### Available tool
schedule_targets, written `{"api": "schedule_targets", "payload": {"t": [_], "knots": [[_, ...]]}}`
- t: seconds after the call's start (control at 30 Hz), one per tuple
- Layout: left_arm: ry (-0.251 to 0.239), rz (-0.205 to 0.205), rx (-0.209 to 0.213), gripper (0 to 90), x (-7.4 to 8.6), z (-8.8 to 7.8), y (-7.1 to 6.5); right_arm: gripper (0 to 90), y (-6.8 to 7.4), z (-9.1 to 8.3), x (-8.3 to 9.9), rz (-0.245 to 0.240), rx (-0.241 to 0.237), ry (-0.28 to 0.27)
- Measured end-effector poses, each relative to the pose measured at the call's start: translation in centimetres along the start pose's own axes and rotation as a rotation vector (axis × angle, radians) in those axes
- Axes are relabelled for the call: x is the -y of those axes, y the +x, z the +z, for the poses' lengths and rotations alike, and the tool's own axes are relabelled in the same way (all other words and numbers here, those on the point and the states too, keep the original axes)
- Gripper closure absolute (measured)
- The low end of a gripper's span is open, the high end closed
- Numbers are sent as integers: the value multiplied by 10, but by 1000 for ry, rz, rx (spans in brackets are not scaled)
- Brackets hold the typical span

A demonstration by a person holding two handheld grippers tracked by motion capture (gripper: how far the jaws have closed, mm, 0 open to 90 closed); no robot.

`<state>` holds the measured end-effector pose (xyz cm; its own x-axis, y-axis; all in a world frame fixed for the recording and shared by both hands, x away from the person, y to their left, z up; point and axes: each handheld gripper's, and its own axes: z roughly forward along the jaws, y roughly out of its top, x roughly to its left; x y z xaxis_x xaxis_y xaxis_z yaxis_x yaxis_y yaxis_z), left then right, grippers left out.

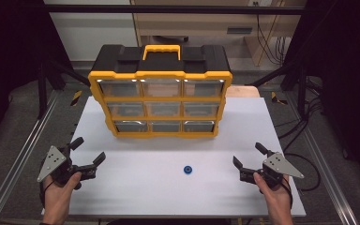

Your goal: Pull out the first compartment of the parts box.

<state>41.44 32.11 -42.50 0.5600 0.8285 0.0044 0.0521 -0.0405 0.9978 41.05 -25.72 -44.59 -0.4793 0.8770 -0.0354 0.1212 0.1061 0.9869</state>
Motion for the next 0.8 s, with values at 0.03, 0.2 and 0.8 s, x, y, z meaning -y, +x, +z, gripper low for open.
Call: {"api": "schedule_targets", "payload": {"t": [0.03, 0.2, 0.8], "knots": [[4, 1, 3, 10, 0, 0, 0, 43, 0, 0, 0, 2, 0, 5], [22, 21, 16, 21, -1, 1, -4, 38, 2, 1, 0, 14, 0, 4], [114, 292, -46, 35, -44, 20, -33, 29, 6, 0, -2, 38, 23, 7]]}}
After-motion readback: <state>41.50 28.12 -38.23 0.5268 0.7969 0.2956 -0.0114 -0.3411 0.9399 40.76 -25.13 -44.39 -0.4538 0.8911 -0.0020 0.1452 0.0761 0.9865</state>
